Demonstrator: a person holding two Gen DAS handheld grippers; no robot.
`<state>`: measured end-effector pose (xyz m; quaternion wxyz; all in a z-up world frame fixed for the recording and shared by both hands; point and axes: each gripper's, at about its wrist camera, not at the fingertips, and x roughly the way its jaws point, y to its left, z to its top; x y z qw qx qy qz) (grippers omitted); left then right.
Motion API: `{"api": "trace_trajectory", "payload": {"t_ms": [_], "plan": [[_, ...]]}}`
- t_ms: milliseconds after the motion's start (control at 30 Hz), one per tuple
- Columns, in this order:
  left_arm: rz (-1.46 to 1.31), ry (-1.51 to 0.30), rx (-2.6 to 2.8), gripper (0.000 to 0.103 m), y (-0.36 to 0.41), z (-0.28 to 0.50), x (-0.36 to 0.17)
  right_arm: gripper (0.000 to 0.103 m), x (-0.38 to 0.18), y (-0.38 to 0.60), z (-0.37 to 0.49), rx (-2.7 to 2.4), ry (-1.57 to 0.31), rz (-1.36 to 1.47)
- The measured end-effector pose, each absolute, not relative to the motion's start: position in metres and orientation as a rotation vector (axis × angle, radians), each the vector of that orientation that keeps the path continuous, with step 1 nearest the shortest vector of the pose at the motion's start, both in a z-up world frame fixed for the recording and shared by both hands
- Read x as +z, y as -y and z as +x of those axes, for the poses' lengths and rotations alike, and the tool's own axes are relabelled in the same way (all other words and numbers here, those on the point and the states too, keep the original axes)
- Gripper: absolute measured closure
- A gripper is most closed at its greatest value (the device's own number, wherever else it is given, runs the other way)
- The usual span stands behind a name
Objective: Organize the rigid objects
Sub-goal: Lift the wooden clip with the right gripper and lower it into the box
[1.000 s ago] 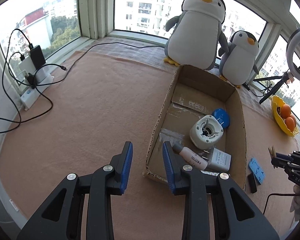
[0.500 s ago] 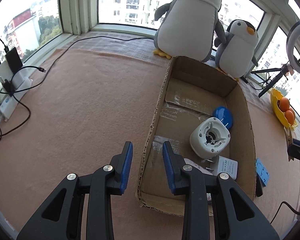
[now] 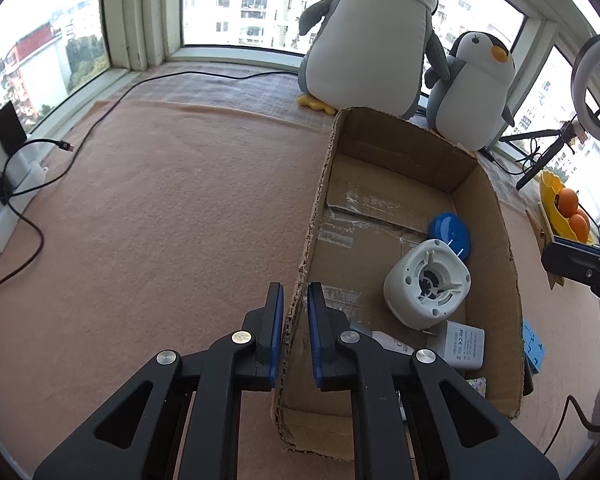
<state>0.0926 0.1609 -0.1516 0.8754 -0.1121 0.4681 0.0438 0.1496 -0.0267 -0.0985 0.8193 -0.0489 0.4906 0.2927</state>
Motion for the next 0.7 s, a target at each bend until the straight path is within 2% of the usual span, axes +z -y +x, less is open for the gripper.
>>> {"api": "trace_trajectory", "payload": {"t_ms": [433, 533, 567, 700], "plan": [[-0.237, -0.979, 0.091, 0.094, -0.162, 0.094, -0.154, 0.09, -0.121, 0.013, 0.173, 0.614, -1.102, -0.075], [-0.233, -0.979, 0.093, 0.094, -0.161, 0.095, -0.155, 0.063, -0.118, 0.015, 0.173, 0.611, -1.083, -0.065], [-0.233, -0.98, 0.094, 0.094, -0.161, 0.095, -0.155, 0.058, -0.116, 0.016, 0.172, 0.608, -1.073, -0.062], [-0.227, -0.982, 0.097, 0.094, -0.161, 0.096, -0.155, 0.057, -0.109, 0.022, 0.172, 0.605, -1.066, -0.041]]}}
